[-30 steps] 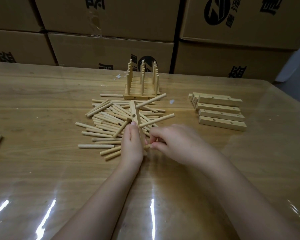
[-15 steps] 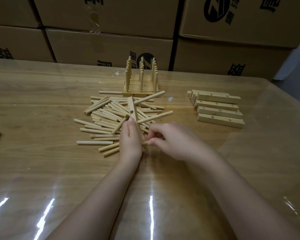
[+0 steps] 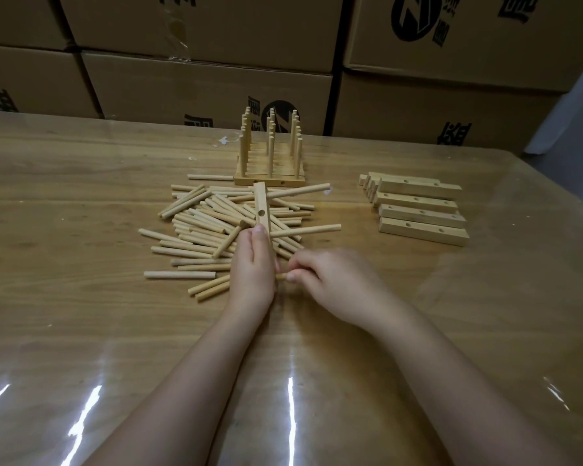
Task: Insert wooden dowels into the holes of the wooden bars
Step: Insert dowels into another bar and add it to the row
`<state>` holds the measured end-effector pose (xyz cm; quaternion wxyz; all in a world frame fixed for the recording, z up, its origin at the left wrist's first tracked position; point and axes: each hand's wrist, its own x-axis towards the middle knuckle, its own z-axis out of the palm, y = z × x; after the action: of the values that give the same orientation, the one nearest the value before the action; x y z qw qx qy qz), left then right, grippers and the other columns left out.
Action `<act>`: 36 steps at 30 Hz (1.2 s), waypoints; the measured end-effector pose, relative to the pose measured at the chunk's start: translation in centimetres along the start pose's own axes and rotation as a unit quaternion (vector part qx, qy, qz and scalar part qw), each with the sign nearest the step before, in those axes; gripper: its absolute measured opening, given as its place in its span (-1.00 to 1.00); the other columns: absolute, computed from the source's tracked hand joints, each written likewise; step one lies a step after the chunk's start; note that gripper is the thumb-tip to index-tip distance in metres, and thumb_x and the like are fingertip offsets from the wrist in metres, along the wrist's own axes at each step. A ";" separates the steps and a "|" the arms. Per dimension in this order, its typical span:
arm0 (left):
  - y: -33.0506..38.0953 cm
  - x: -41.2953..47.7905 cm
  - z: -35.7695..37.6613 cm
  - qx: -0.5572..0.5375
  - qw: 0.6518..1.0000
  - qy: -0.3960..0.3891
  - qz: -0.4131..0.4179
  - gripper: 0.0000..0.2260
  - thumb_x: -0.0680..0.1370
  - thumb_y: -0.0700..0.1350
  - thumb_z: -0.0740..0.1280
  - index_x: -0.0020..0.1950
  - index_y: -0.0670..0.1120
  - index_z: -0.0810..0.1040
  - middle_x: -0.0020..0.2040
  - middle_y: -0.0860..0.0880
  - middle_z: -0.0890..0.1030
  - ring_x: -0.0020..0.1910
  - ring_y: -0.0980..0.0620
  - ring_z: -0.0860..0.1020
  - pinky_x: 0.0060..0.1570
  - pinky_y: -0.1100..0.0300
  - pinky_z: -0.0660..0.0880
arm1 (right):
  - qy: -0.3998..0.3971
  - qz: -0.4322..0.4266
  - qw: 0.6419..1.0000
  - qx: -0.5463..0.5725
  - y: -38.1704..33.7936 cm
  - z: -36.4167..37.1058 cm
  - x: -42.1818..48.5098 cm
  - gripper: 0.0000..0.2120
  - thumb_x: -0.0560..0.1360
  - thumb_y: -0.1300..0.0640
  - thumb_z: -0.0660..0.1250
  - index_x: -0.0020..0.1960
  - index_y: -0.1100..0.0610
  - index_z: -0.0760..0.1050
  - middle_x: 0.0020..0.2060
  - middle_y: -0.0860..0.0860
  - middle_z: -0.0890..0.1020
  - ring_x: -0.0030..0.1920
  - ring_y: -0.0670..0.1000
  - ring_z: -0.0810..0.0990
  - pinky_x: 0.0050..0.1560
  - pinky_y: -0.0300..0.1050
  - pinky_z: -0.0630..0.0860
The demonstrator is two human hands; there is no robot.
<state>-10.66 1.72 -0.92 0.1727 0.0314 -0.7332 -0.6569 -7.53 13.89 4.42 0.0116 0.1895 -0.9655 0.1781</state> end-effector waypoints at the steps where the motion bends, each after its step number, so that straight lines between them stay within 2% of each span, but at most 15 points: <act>1: 0.0 0.1 0.0 0.002 1.000 0.005 0.001 -0.69 0.66 -0.01 0.03 -0.21 -0.07 0.39 -0.44 0.04 0.45 -0.49 0.24 0.42 -0.38 0.35 0.36 | 0.010 -0.021 0.999 -0.038 0.0 0.0 0.0 -0.80 0.56 -0.06 0.16 0.05 -0.10 0.53 -0.07 -0.13 0.62 -0.05 -0.03 0.55 -0.09 -0.07 0.45; 4: 0.1 0.3 0.0 -0.021 0.999 0.023 -0.017 -0.68 0.66 -0.03 0.02 -0.16 -0.16 0.40 -0.42 -0.02 0.46 -0.43 0.13 0.45 -0.37 0.32 0.41 | 0.072 -0.091 0.982 -0.149 0.0 0.3 0.0 -0.77 0.58 -0.01 0.15 -0.02 0.02 0.56 -0.10 -0.08 0.63 -0.09 0.01 0.49 -0.05 -0.05 0.24; 6: 0.2 0.4 0.0 -0.036 0.998 0.040 -0.025 -0.69 0.67 -0.04 0.02 -0.12 -0.19 0.41 -0.42 -0.03 0.46 -0.48 0.18 0.45 -0.45 0.38 0.39 | 0.150 -0.107 0.961 -0.207 -0.2 0.8 -0.2 -0.76 0.55 0.05 0.19 -0.15 0.08 0.58 -0.23 -0.04 0.62 -0.18 0.04 0.50 -0.03 -0.02 0.28; 8: 0.3 0.3 0.1 -0.040 0.998 0.052 -0.025 -0.70 0.67 -0.05 0.03 -0.10 -0.20 0.41 -0.43 -0.01 0.46 -0.54 0.24 0.44 -0.50 0.43 0.36 | 0.197 -0.112 0.947 -0.227 -0.4 1.5 -0.3 -0.70 0.55 0.05 0.12 -0.19 0.09 0.59 -0.29 -0.02 0.60 -0.21 0.04 0.53 -0.10 -0.05 0.38; 10: 0.4 0.1 0.0 -0.042 0.998 0.052 -0.023 -0.72 0.66 -0.06 0.04 -0.09 -0.19 0.41 -0.42 0.00 0.46 -0.54 0.26 0.45 -0.52 0.46 0.34 | 0.206 -0.114 0.943 -0.236 -0.5 2.0 -0.2 -0.66 0.55 0.04 0.07 -0.17 0.08 0.59 -0.28 -0.02 0.58 -0.22 0.03 0.53 -0.20 -0.06 0.38; 15: 0.3 0.1 0.0 -0.032 0.998 0.049 -0.014 -0.72 0.66 -0.06 0.04 -0.19 -0.11 0.37 -0.42 0.00 0.45 -0.54 0.26 0.43 -0.50 0.45 0.33 | 0.249 -0.103 0.939 -0.213 -0.8 2.6 -0.1 -0.69 0.55 0.07 0.14 -0.24 0.09 0.58 -0.33 -0.03 0.57 -0.27 0.02 0.51 -0.23 -0.05 0.36; 19: -0.1 0.1 0.1 -0.018 0.999 0.040 -0.004 -0.72 0.67 -0.05 0.04 -0.20 -0.08 0.35 -0.42 -0.01 0.43 -0.54 0.25 0.41 -0.50 0.41 0.34 | 0.231 -0.074 0.952 -0.186 -1.0 2.9 -0.4 -0.68 0.55 0.05 0.10 -0.23 0.07 0.57 -0.33 -0.06 0.58 -0.26 0.01 0.51 -0.16 -0.05 0.28; 23: -0.3 0.1 0.2 -0.008 1.000 0.027 0.005 -0.73 0.67 -0.03 0.03 -0.20 -0.06 0.34 -0.43 -0.02 0.43 -0.55 0.21 0.40 -0.47 0.27 0.39 | 0.214 -0.047 0.963 -0.157 -1.2 3.0 -0.6 -0.65 0.53 0.05 0.04 -0.23 0.07 0.56 -0.33 -0.07 0.59 -0.26 0.01 0.50 -0.17 -0.07 0.16; 28: -0.1 -0.2 0.1 0.011 1.000 0.015 0.018 -0.74 0.66 -0.02 0.04 -0.18 -0.05 0.34 -0.40 -0.07 0.45 -0.43 -0.06 0.44 -0.26 -0.10 0.48 | 0.189 -0.017 0.973 -0.130 -1.4 3.1 -0.8 -0.64 0.51 0.05 0.02 -0.22 0.05 0.56 -0.32 -0.08 0.60 -0.25 0.00 0.50 -0.17 -0.08 0.12; 30: -0.1 -0.2 0.1 0.027 0.999 0.017 0.018 -0.74 0.66 -0.01 0.04 -0.15 -0.07 0.35 -0.35 -0.12 0.47 -0.35 -0.15 0.48 -0.19 -0.19 0.49 | 0.175 -0.011 0.977 -0.119 -1.4 3.1 -0.7 -0.71 0.53 0.06 0.10 -0.19 0.05 0.57 -0.29 -0.07 0.61 -0.23 0.01 0.49 -0.15 -0.08 0.13; 32: -0.1 -0.2 0.1 0.038 0.999 0.019 0.018 -0.76 0.66 -0.01 0.04 -0.13 -0.06 0.36 -0.31 -0.14 0.48 -0.28 -0.21 0.51 -0.15 -0.22 0.48 | 0.164 -0.009 0.980 -0.111 -1.3 3.2 -0.7 -0.80 0.54 0.09 0.19 -0.16 0.06 0.57 -0.26 -0.06 0.63 -0.20 0.02 0.49 -0.13 -0.05 0.17; 36: -0.1 -0.3 0.0 0.063 0.997 0.020 0.033 -0.77 0.66 -0.01 0.05 -0.17 0.00 0.34 -0.34 -0.05 0.47 -0.29 -0.16 0.49 -0.17 -0.14 0.47 | 0.147 0.002 0.983 -0.110 -1.3 3.2 -0.8 -0.78 0.56 0.06 0.15 -0.14 0.04 0.54 -0.21 -0.06 0.62 -0.15 0.01 0.47 -0.13 -0.09 0.05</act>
<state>-10.40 1.83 -1.11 0.2067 0.0313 -0.7703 -0.6024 -6.19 11.95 1.73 0.1739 0.1568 -0.9673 0.0972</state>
